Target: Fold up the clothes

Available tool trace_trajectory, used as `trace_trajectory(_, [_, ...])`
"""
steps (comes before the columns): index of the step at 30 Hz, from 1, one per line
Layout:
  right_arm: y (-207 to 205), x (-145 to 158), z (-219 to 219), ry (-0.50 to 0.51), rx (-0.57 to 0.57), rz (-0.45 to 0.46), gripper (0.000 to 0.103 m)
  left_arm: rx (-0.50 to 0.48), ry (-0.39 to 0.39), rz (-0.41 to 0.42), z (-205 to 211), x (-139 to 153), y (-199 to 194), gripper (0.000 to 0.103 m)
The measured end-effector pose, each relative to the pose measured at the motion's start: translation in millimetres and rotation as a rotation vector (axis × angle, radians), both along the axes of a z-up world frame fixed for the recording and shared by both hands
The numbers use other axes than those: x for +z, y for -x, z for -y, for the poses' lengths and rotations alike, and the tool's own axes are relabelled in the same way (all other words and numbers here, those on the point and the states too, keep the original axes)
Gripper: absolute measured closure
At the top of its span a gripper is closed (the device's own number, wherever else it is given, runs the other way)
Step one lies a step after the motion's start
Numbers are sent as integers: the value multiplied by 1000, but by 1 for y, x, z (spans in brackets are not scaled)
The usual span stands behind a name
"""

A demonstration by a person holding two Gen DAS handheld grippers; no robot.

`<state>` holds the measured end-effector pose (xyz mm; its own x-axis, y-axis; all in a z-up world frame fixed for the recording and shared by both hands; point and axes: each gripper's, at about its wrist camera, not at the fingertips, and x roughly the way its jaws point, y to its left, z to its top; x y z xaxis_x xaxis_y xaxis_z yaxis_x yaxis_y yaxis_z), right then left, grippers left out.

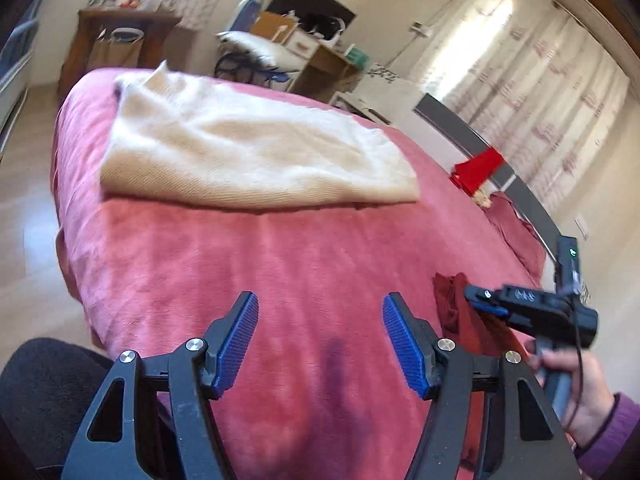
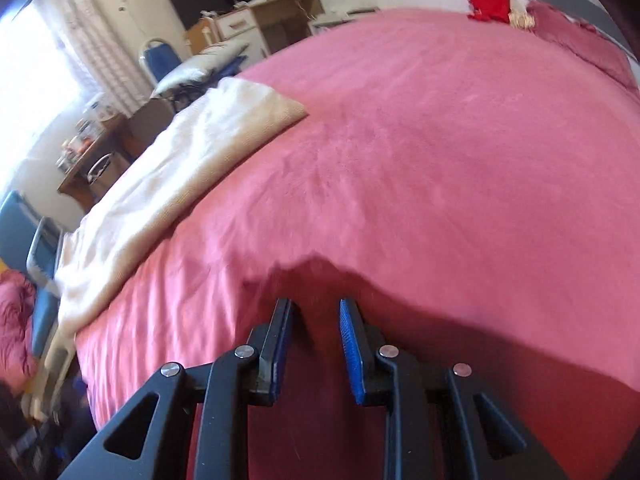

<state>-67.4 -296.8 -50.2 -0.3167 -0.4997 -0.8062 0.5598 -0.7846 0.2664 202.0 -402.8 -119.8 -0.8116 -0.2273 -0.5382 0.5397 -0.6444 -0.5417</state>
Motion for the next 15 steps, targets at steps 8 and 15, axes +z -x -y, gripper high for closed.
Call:
trace_trajectory(8, [-64, 36, -53, 117, -17, -10, 76, -202, 108, 2, -29, 12, 25, 36])
trace_trajectory(15, [-167, 0, -96, 23, 20, 49, 75, -245, 90, 56, -33, 5, 22, 36])
